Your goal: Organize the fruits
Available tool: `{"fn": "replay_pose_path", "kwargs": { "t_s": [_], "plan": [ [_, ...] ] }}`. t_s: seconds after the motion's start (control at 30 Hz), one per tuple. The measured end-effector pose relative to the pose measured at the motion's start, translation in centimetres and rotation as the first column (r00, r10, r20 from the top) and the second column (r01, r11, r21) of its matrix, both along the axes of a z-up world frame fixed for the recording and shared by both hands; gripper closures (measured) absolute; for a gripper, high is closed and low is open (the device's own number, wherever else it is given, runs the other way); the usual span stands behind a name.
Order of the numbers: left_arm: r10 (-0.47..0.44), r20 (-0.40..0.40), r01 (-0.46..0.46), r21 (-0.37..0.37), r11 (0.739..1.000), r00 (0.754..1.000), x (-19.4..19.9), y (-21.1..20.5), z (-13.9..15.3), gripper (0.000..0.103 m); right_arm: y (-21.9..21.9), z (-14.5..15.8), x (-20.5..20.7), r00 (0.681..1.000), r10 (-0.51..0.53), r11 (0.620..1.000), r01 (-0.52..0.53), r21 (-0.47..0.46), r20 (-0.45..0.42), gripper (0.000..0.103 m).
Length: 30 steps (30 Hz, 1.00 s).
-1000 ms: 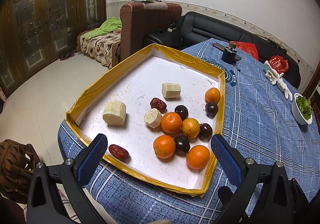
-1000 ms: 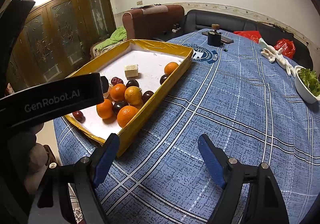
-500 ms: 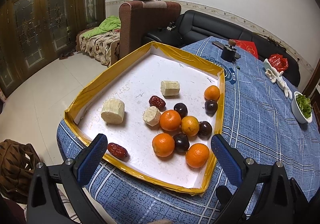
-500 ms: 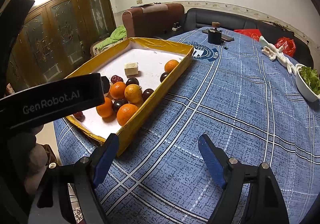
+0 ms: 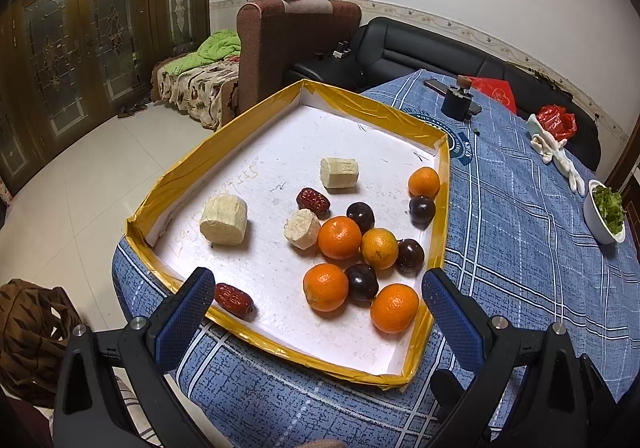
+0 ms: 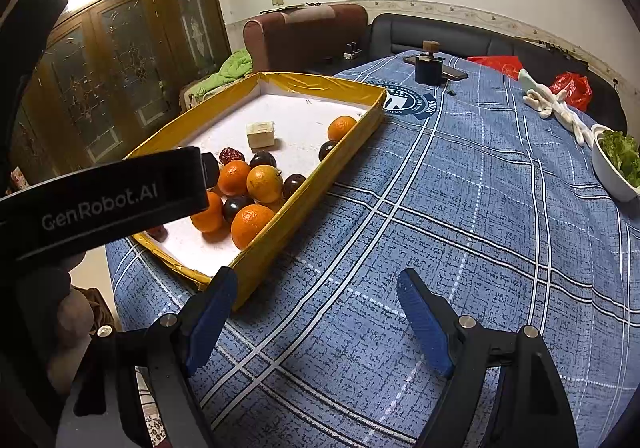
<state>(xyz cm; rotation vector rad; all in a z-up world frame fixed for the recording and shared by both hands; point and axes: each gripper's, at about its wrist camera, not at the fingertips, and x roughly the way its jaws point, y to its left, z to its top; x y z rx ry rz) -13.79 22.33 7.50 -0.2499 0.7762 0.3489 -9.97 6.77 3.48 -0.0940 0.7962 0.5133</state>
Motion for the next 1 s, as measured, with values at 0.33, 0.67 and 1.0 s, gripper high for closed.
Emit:
{"fn": "replay_pose_path", "kwargs": {
  "t_s": [0.33,0.67,1.0],
  "plan": [
    [-0.003,0.0,0.003,0.0,1.0,1.0,-0.01,-0.04,-0.06,0.0,-0.02,-0.17,0.07,1.0,-0.001,1.0,0.001,-0.002,-0.002,0.016],
    [-0.006,-0.009,0.006,-0.009,1.0,1.0,-0.04,-0.02,-0.3,0.0,0.0,-0.36,0.01,1.0,-0.001,1.0,0.001,-0.006,-0.006,0.016],
    [-0.003,-0.018,0.003,-0.016,1.0,1.0,0.11,0.57,-0.17,0.0,0.13,-0.45,-0.15,1.0,-0.007,1.0,0.007,-0.014,-0.009,0.016]
  ]
}}
